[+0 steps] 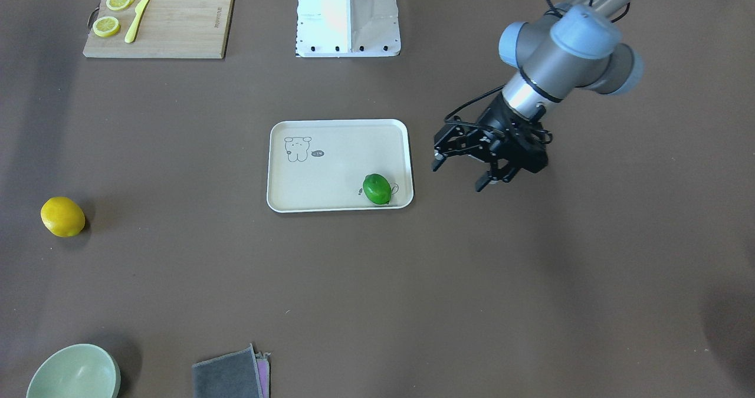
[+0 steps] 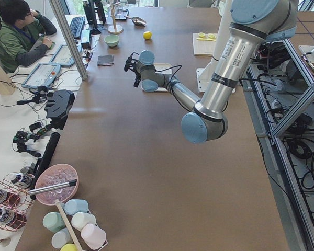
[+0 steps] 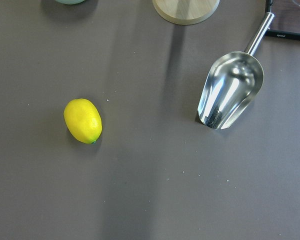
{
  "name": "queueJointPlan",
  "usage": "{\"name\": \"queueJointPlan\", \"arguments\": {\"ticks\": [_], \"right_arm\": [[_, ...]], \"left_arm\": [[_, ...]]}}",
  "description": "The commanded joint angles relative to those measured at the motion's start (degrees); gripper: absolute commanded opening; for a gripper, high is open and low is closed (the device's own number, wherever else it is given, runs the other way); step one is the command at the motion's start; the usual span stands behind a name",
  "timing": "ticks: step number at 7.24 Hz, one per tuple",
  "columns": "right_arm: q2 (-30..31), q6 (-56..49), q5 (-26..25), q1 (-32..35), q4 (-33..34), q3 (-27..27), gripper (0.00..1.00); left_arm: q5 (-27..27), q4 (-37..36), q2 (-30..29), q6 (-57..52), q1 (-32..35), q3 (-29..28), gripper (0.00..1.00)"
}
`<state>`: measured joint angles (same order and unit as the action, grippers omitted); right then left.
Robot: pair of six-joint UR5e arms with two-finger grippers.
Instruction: Place all lemons on tray
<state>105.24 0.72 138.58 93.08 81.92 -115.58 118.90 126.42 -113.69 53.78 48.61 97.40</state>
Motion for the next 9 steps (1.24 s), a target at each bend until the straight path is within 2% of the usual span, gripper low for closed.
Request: {"name": "queueJointPlan", "arguments": {"ticks": [1, 2, 3, 4, 5, 6, 8, 9], "right_arm": [[0.14, 1.38, -0.06, -0.17, -0.09, 0.09, 1.00], [0.14, 2.26, -0.15, -1.13, -0.18, 0.09, 1.00], [-0.47, 5.93, -0.59, -4.01, -0.53, 0.00, 1.00], [-2.39, 6.92, -1.72, -7.09, -0.53, 0.18, 1.00], [-4.50, 7.10, -3.82, -10.69, -0.53, 0.52, 1.00], [-7.48, 6.93, -4.02, -14.29, -1.58, 1.66, 1.00], [-15.65, 6.92, -6.03, -23.25, -9.81, 11.64, 1.00], [-17.33, 6.93, -9.96, -27.21, -10.37, 14.04, 1.00]], "left_arm": [[5.62, -17.62, 5.91, -20.88, 11.54, 8.04, 0.99], [9.38, -24.05, 9.42, -36.48, 18.47, 9.38, 0.99], [13.24, -25.94, 13.63, -51.17, 26.28, 8.52, 0.98], [18.07, -26.05, 16.55, -59.32, 33.32, 6.51, 0.98], [20.55, -25.70, 18.75, -62.62, 36.61, 5.36, 0.98], [20.66, -25.26, 21.12, -64.14, 36.99, 5.70, 0.98], [20.67, -25.17, 21.23, -64.15, 37.08, 5.79, 0.98], [20.67, -25.17, 21.23, -64.15, 37.08, 5.87, 0.98]]}}
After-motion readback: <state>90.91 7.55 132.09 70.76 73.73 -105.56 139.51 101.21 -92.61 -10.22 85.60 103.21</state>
